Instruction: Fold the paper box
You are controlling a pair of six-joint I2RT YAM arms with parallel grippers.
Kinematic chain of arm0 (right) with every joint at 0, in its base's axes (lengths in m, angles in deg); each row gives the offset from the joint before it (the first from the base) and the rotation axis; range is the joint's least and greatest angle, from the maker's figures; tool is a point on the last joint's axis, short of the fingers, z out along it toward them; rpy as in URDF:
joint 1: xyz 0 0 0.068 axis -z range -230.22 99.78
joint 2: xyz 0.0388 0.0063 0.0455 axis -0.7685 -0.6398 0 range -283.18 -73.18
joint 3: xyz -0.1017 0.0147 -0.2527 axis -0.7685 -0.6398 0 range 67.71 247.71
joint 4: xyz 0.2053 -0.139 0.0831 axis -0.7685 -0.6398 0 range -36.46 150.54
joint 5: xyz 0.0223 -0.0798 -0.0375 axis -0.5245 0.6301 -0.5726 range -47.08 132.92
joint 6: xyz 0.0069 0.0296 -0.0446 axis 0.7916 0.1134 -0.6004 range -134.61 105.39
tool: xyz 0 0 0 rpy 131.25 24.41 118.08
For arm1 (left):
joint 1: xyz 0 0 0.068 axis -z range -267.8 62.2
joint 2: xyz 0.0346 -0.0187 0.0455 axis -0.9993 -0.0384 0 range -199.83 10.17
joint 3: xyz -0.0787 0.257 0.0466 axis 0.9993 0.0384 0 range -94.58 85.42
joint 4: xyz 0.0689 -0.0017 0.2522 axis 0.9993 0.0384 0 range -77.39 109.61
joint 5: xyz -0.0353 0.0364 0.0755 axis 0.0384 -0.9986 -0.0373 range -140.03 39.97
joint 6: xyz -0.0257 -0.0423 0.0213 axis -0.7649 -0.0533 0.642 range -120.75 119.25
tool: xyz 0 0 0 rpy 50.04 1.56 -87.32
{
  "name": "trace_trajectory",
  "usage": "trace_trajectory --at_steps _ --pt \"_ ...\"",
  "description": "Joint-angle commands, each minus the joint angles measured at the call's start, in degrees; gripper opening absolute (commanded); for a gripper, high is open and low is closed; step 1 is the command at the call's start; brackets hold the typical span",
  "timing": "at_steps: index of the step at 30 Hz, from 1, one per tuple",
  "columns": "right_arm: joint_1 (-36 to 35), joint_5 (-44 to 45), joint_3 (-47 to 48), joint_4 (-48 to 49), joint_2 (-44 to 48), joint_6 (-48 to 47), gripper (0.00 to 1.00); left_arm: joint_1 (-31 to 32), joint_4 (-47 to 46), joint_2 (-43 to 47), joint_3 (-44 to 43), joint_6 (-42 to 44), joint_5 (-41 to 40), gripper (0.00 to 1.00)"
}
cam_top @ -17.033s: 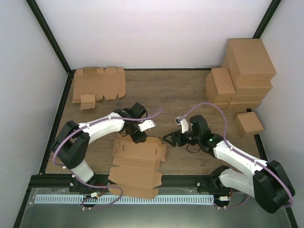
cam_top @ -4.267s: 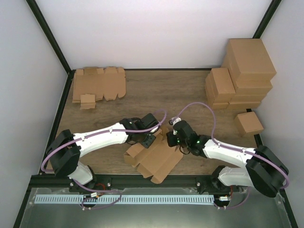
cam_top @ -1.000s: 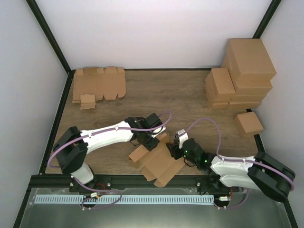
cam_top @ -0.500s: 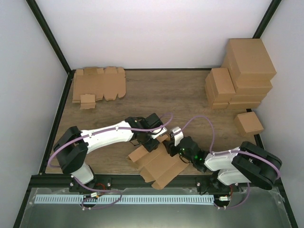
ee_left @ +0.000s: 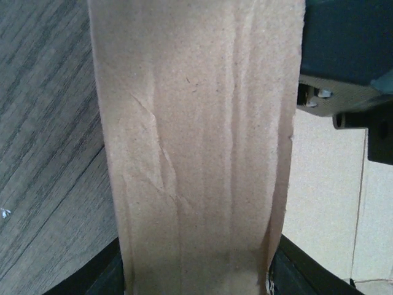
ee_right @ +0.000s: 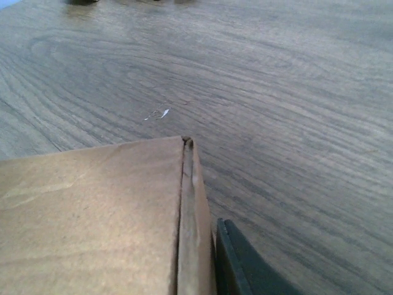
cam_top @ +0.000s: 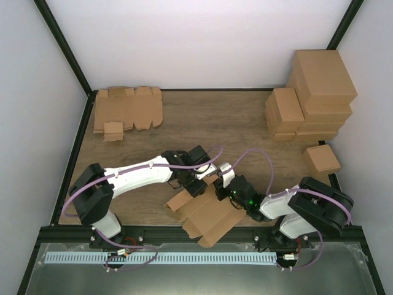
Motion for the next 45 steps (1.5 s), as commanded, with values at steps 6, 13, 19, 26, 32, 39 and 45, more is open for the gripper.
trace_trajectory --at_steps 6,13,19,26,32,39,45 --pt "-0.42 7.44 2.64 1.98 -2.58 1.65 0.02 0.16 -0.15 -0.92 -2.32 -0.99 4.82 0.48" --pt "-0.51 9.15 2.97 0.35 -3.12 3.10 0.06 -0.46 0.07 -1.51 -2.88 -1.86 5.51 0.48" --pt "-0.45 6.81 0.72 0.54 -0.99 3.81 0.31 -1.24 0.80 -2.22 -3.04 -2.33 3.29 0.48" --pt "-0.60 5.67 -0.28 -1.17 0.24 4.71 0.33 -1.46 0.84 -2.34 -3.60 -2.08 2.76 0.48" --pt "-1.29 5.33 -1.86 -0.86 0.18 6.17 0.41 -1.66 1.42 -2.67 -4.14 -1.39 2.40 0.48" --pt "-1.30 8.61 -0.99 -2.05 0.49 5.93 0.10 -1.63 1.77 -2.54 -4.12 -0.76 3.54 0.48" --pt "-1.30 8.93 1.32 -2.48 -0.49 4.53 0.01 -1.63 1.45 -1.55 -4.04 -0.89 5.71 0.52"
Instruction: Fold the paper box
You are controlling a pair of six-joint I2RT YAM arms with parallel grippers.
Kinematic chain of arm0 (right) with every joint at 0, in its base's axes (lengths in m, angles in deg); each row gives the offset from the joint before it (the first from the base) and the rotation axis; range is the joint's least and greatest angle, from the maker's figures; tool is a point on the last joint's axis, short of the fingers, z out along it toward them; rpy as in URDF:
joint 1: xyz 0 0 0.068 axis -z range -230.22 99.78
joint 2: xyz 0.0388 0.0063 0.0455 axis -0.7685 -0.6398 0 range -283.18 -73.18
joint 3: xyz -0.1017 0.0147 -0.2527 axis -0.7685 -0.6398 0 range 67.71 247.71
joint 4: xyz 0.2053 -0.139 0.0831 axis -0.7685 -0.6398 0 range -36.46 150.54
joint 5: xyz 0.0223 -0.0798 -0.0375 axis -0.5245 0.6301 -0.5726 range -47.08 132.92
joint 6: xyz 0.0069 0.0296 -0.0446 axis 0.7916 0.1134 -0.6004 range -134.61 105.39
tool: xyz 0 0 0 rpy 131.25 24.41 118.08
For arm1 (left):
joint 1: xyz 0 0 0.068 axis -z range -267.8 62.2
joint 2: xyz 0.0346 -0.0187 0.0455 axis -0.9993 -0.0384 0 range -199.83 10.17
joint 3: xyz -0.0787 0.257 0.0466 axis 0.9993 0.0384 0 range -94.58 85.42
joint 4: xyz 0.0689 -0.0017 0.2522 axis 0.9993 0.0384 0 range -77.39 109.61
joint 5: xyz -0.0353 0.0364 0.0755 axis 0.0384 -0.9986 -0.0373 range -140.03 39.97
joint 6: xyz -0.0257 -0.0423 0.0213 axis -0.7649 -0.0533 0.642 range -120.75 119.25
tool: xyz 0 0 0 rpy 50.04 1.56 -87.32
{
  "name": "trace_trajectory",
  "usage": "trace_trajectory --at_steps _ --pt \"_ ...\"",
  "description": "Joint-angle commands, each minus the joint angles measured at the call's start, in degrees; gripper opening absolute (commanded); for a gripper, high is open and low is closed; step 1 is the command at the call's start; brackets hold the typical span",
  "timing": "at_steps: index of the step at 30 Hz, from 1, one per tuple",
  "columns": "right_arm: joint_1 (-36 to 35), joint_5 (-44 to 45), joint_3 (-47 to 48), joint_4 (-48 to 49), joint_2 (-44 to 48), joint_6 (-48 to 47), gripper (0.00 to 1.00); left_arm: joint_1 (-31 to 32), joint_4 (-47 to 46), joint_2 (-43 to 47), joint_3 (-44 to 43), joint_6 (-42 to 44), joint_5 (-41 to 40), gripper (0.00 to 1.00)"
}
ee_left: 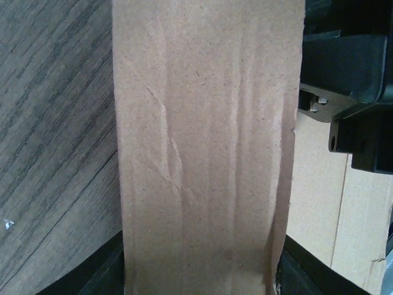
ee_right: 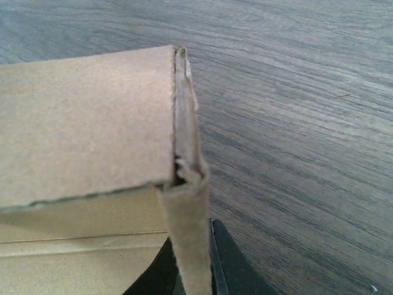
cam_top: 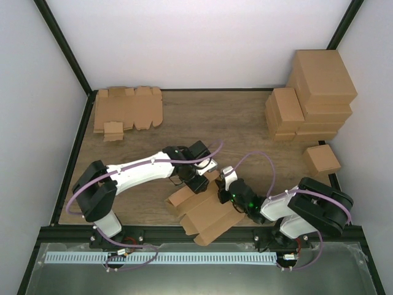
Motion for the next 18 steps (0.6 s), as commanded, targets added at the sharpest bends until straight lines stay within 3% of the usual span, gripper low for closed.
trace_trajectory --at_steps 1,4,8,14,18 --pt "-0.01 3.41 3.39 0.27 -0.28 -0.02 0.01 0.20 0.42 0.96 -0.96 0.06 3.83 0.54" --pt "-0.01 3.28 3.63 -1.21 0.69 0.72 0.01 0.10 0.24 3.14 -1.80 -0.63 4.18 0.69" --pt "-0.01 4.09 2.98 -2.74 3.25 3.19 0.01 -0.10 -0.72 9.62 -3.73 -2.75 0.83 0.99" --pt "0.10 8.36 7.81 -16.81 7.53 14.46 0.01 -0.14 -0.46 22.38 -6.22 -6.30 -11.57 1.00" --pt "1.99 7.78 10.76 -24.14 10.26 27.48 0.01 -0.21 -0.37 30.65 -5.74 -10.00 -17.06 1.00"
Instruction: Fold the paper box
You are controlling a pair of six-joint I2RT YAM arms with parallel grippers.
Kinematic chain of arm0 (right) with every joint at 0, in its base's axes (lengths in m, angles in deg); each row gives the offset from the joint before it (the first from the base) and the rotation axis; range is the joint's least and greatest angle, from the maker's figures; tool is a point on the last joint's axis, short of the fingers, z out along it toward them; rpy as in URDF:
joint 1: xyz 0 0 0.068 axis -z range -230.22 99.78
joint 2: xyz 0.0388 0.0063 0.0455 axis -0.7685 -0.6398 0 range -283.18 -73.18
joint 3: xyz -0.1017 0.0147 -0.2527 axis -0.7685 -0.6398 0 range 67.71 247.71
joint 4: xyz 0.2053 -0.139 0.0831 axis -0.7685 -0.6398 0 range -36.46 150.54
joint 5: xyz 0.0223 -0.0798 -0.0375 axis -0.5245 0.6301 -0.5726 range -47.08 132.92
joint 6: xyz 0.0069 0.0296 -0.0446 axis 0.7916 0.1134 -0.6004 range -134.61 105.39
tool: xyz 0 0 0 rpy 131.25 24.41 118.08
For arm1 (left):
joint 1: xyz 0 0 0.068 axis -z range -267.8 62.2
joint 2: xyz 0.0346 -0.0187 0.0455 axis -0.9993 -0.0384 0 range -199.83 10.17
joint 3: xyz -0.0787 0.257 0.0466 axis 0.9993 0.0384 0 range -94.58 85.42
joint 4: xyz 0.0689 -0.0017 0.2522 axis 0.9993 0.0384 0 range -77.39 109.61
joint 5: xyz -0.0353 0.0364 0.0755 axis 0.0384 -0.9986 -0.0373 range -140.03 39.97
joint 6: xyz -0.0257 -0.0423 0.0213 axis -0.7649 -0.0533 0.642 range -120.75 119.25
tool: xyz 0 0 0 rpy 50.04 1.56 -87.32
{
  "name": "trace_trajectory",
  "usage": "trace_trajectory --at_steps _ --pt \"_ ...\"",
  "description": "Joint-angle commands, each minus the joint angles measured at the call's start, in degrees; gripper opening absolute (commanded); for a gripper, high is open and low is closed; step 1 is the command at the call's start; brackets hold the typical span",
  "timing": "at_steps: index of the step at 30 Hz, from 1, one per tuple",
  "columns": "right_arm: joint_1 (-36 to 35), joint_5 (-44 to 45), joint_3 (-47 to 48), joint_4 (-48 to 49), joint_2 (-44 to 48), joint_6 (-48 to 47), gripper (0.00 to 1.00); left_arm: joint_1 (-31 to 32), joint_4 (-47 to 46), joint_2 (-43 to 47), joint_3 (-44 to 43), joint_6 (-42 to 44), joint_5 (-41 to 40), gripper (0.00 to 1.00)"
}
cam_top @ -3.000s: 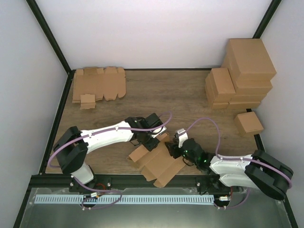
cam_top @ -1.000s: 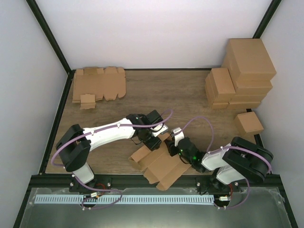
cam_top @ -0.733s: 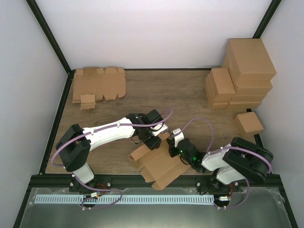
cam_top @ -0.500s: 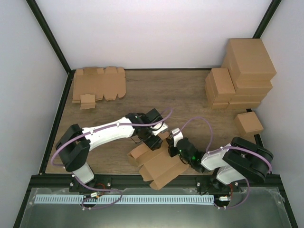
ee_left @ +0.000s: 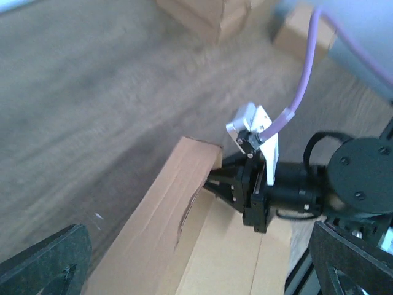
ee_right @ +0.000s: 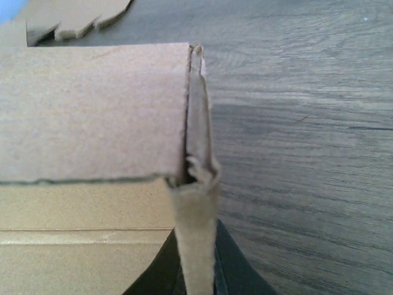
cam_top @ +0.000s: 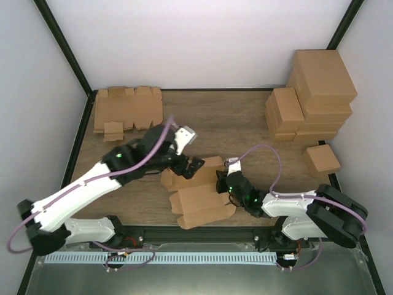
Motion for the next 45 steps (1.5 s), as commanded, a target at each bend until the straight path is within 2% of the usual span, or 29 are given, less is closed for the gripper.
trace_trajectory --at_steps 1,5,7,11,14,18,22,26,28,29,33,40,45 --pt "2.54 1.55 4.55 -10.41 3.18 17.78 0.01 -0.05 0.46 7.57 -0.33 -5.50 -8.63 1.00" --pt "6.52 -4.10 5.91 -11.79 2.93 30.55 0.01 -0.03 0.55 14.70 0.20 -10.65 -11.95 1.00" --pt "6.90 -3.41 7.98 -15.15 1.97 37.48 0.01 -0.09 -0.33 18.52 1.63 -14.38 -12.23 1.00" --pt "6.91 -0.97 10.03 -14.82 0.90 43.05 0.01 -0.04 -2.58 25.56 6.91 -23.96 -11.97 1.00" --pt "6.83 0.69 10.42 -11.23 0.69 41.71 0.01 -0.04 -3.15 28.71 11.02 -30.80 -13.03 1.00" --pt "5.98 5.05 12.98 -12.96 -0.62 37.67 0.01 -0.08 -3.22 29.77 15.06 -35.85 -14.07 1.00" --pt "5.32 7.70 13.25 -13.50 -0.56 35.62 0.01 -0.17 -4.84 28.09 16.95 -36.27 -11.33 1.00" --pt "4.57 9.40 13.31 -14.72 0.31 34.77 0.01 -0.86 -6.41 22.60 16.25 -36.25 -5.32 1.00" --pt "4.42 9.71 13.34 -15.33 0.68 34.53 0.01 -1.35 -5.43 20.23 15.66 -36.28 -4.92 1.00" --pt "4.32 9.84 13.26 -15.47 0.94 34.42 0.01 -1.83 -5.23 19.49 15.79 -36.60 -4.91 0.99" --pt "3.79 10.58 12.74 -15.83 2.13 34.30 0.01 -5.83 -7.62 17.71 17.80 -37.30 1.07 0.77" --pt "3.66 10.71 12.45 -16.14 3.58 33.70 0.01 -10.24 -7.89 16.65 20.65 -35.68 1.68 0.75" --pt "3.61 10.69 12.05 -16.07 4.25 33.26 0.01 -11.69 -13.42 17.27 23.28 -33.82 6.97 0.62"
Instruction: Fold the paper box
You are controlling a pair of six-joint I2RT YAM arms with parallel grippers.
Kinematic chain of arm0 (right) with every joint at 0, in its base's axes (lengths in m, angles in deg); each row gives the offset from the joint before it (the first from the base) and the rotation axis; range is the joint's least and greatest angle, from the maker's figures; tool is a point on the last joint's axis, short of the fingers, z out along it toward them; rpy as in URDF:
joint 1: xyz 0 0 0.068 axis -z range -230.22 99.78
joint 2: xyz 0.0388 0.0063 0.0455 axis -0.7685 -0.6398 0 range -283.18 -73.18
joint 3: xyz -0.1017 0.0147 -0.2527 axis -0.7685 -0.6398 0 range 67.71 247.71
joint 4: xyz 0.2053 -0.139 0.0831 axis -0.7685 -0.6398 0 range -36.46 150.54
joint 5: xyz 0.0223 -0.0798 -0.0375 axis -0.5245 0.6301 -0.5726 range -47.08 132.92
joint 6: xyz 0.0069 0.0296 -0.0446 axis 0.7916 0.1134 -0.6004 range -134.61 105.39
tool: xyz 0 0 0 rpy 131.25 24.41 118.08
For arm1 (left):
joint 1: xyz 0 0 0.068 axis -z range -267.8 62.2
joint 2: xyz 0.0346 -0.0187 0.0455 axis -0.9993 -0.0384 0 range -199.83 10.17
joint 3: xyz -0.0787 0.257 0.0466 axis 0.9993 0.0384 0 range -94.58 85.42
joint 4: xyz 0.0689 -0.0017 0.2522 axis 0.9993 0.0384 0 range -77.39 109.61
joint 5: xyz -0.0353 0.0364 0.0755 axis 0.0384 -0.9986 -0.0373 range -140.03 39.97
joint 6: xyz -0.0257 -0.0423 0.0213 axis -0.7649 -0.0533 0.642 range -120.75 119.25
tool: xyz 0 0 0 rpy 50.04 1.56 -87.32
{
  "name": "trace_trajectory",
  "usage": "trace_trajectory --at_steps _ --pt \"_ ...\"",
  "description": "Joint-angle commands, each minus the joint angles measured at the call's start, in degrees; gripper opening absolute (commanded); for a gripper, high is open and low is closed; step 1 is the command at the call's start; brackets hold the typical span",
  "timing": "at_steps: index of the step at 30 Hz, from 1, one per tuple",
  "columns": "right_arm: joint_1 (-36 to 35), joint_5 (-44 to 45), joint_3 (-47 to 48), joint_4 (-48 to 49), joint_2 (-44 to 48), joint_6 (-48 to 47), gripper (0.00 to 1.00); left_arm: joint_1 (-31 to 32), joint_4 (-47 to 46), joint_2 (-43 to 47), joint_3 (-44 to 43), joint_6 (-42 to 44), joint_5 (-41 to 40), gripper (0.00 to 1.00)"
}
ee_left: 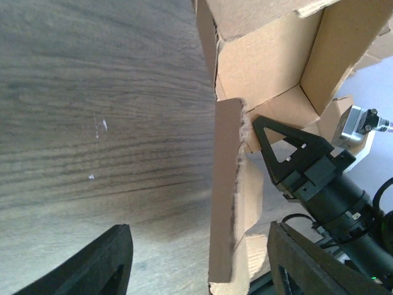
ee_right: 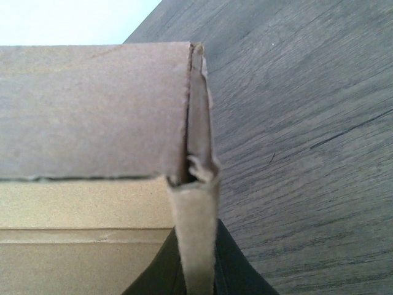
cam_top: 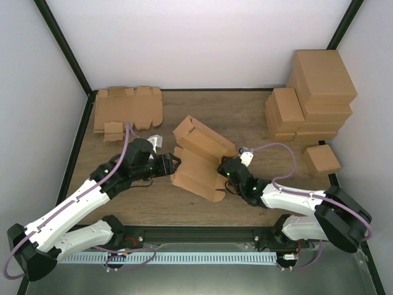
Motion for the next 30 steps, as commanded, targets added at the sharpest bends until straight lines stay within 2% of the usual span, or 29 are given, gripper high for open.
trace_trajectory --at_steps 1,7,8,10,11,13,14,16,19,22,26,30 --pt "-0.57 3.07 0.58 -0.12 1.36 -0.35 0.01 -0.67 -5.19 0.55 1.13 1.88 4.28 0.59" --pt "-0.57 1.71 -0.24 1.79 0.91 0.38 0.01 -0.64 -5.80 -1.19 0.34 3.99 2.73 0.33" --pt "-0.52 1.43 -0.25 2.05 0.61 0.72 0.01 -0.64 -6.12 -1.58 0.23 4.40 2.67 0.27" --pt "-0.58 1.04 -0.13 2.00 -0.03 1.59 0.01 -0.68 -6.51 -2.36 -0.33 6.33 2.29 0.07" --pt "-0.52 0.65 -0.17 2.09 -0.44 1.77 0.01 -0.64 -6.04 -2.82 -0.88 8.25 1.76 0.04" --pt "-0.52 -1.51 0.32 2.20 -1.13 0.41 0.09 -0.64 -3.18 -4.06 -3.39 11.47 -0.40 0.04" --pt "-0.53 -2.95 0.57 2.21 -1.31 -0.50 0.16 -0.68 -1.25 -4.77 -4.92 13.14 -1.91 0.04" --pt "-0.59 -6.17 0.39 2.36 -1.17 -1.49 0.39 -0.68 2.46 -5.81 -7.72 16.20 -4.68 0.04" --pt "-0.58 -13.50 -1.34 4.81 -0.66 -3.96 0.60 -0.66 6.46 -7.57 -10.86 21.52 -5.59 0.04" --pt "-0.88 -23.31 -3.67 6.85 0.13 -5.79 0.75 -0.66 11.79 -10.76 -14.14 25.29 -5.80 0.04" --pt "-1.48 -31.22 -6.73 7.46 4.05 -11.46 0.80 -0.70 14.46 -12.79 -15.52 27.29 -3.64 0.04" --pt "-1.43 -31.61 -7.00 -0.41 13.48 -17.55 0.80 -0.69 14.24 -12.95 -15.15 28.30 -1.00 0.04"
